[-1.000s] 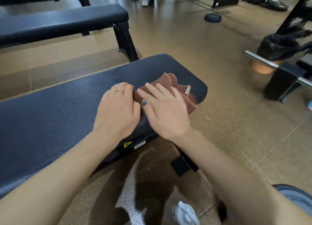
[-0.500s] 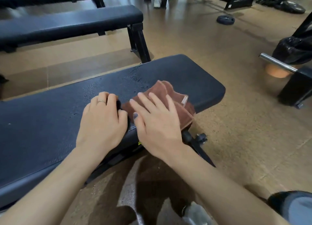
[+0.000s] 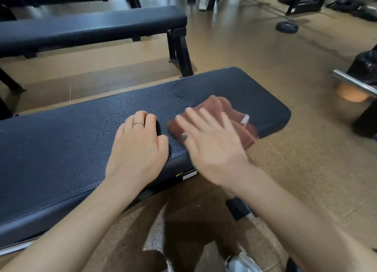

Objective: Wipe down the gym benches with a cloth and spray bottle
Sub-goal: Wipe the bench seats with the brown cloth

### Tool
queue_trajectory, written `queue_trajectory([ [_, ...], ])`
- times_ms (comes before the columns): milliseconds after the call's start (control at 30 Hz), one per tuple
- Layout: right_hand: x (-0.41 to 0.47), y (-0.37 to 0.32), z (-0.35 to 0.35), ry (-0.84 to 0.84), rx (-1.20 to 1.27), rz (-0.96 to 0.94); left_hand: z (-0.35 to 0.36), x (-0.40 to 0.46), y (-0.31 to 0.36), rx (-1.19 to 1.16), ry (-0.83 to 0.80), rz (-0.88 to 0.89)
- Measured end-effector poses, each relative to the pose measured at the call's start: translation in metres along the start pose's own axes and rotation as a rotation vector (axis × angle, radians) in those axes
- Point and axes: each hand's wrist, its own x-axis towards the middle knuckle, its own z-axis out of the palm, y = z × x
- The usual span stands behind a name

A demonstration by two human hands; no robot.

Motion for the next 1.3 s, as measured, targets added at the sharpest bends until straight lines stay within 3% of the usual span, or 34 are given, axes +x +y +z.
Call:
queue_trajectory([
  [133, 0.012, 0.010, -0.005, -0.039, 0.091, -0.153, -0.001, -0.001, -0.004, -0.035, -0.013, 0.001],
  [333, 0.095, 0.059, -0.012, -0.133, 0.056, 0.081, -0.002, 0.001, -0.001, -0.005, -0.005, 0.001],
  [533, 0.065, -0.004, -0.002, -0.124, 0.055, -0.215, -0.001, 0.003, 0.000, -0.002, -0.008, -0.023],
  [767, 0.159, -0.021, 0.003, -0.149, 0.081, -0.314, 0.001, 0.003, -0.001, 0.005, -0.004, -0.083],
  [933, 0.201, -0.010, 0.008, -0.106, 0.068, -0.198, 0.000, 0.003, -0.002, 0.018, 0.020, -0.067],
  [1167, 0.205, 0.120, -0.013, -0.073, -0.019, 0.207, 0.000, 0.003, -0.003, 0.035, 0.023, -0.039],
  [1300, 0.204, 0.104, -0.004, -0.081, -0.017, 0.273, 0.003, 0.004, -0.002, 0.041, 0.014, -0.035],
])
